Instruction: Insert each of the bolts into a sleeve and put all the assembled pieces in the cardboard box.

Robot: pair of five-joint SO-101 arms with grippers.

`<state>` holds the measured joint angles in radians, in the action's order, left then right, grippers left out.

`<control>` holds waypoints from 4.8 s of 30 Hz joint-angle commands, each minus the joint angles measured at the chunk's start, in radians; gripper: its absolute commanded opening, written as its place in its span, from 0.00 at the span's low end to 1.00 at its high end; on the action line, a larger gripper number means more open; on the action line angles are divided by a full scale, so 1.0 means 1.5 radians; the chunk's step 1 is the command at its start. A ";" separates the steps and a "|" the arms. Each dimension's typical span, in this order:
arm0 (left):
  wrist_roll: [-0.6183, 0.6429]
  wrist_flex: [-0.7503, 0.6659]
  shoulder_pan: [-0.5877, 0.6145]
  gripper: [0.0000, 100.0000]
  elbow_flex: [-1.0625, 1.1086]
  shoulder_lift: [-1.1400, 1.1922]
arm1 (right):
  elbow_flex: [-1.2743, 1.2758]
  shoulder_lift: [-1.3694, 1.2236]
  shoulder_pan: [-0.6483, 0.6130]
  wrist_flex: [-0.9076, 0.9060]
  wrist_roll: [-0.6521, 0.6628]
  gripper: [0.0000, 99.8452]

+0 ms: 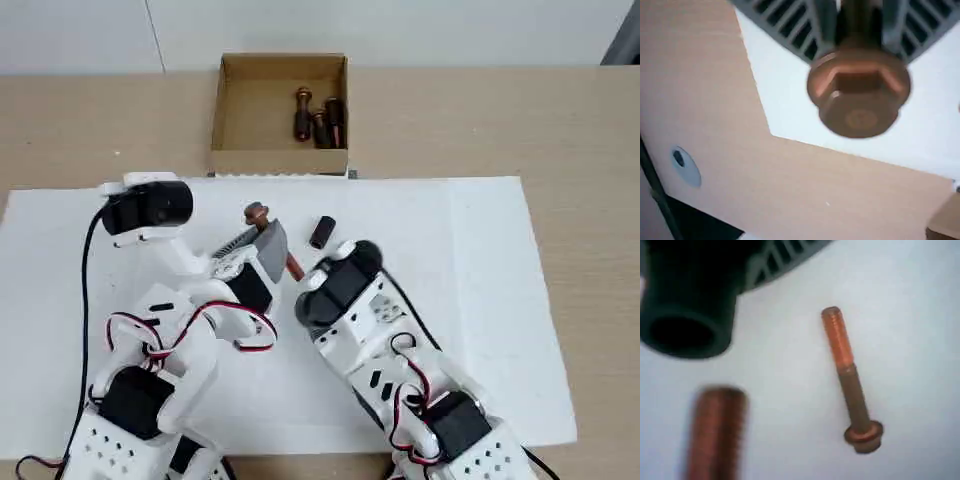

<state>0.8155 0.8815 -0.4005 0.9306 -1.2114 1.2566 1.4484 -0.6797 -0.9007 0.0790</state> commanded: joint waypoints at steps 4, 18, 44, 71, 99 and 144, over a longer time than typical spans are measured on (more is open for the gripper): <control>0.012 -0.020 -0.011 0.01 -0.004 -0.015 | -0.011 0.007 -0.014 0.034 0.018 0.00; 0.014 -0.060 -0.016 0.01 0.070 -0.015 | -0.039 0.006 -0.015 0.034 0.019 0.00; -0.170 0.064 -0.145 0.01 0.115 -0.015 | -0.040 0.007 -0.012 0.036 0.019 0.00; -0.213 0.146 -0.060 0.21 -0.037 -0.015 | -0.037 0.007 -0.012 0.032 0.018 0.00; -0.428 0.006 0.257 0.00 0.227 -0.015 | -0.137 -0.165 0.161 -0.015 -0.096 0.00; -0.427 -0.118 0.252 0.00 0.379 -0.015 | -1.701 -1.661 0.167 0.008 0.327 0.04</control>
<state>0.1818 0.7281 -0.0184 1.5044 -1.2221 -1.1400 -1.0142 -0.4173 -0.9099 0.5194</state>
